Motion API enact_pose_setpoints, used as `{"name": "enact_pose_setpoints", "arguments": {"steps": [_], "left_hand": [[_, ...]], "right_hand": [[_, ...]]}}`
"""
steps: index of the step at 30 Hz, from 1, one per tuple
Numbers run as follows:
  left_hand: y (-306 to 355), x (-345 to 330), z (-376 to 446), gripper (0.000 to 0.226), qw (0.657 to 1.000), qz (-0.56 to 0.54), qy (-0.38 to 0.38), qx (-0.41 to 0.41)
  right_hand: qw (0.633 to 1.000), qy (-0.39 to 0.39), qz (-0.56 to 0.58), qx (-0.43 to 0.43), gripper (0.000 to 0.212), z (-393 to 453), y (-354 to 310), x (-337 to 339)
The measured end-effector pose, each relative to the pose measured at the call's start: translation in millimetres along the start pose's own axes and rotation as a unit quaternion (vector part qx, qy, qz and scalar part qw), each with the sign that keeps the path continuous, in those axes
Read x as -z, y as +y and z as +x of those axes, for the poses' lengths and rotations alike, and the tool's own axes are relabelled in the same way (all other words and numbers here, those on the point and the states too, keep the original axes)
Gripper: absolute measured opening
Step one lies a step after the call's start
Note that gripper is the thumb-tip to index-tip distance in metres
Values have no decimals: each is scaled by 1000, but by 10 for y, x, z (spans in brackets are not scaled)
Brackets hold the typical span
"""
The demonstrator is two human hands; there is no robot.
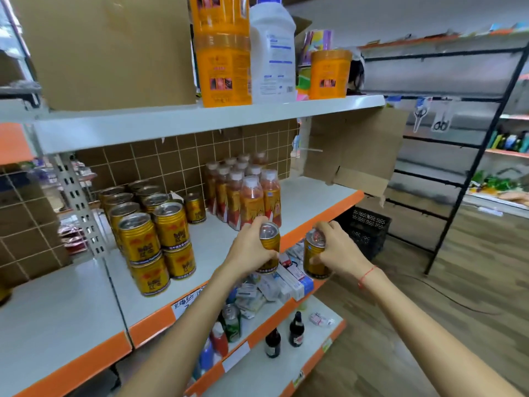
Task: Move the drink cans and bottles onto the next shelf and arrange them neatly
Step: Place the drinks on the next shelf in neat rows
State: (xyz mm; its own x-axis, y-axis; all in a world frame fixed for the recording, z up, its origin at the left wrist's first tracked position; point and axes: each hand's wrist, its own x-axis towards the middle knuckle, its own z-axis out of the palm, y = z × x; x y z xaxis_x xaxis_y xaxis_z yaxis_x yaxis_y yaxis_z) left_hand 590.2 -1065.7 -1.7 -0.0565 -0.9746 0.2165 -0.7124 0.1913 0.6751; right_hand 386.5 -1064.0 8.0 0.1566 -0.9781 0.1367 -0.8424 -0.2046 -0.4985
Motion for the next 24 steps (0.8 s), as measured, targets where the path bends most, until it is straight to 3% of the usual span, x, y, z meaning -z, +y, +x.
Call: {"name": "enact_pose_setpoints", "arguments": {"steps": [11,20,24], "left_hand": [[-443,237,383,82,991,51,50,112],[-396,599,614,84,966,159,120,164],[-364,815,662,88,951,223,103,188]], "right_hand": [[987,-80,-34,138,76,966,-245,-221],[925,-124,-123,336,68,1603,-617,-210],[901,-125,-138,392,73,1744,-837,-222]]}}
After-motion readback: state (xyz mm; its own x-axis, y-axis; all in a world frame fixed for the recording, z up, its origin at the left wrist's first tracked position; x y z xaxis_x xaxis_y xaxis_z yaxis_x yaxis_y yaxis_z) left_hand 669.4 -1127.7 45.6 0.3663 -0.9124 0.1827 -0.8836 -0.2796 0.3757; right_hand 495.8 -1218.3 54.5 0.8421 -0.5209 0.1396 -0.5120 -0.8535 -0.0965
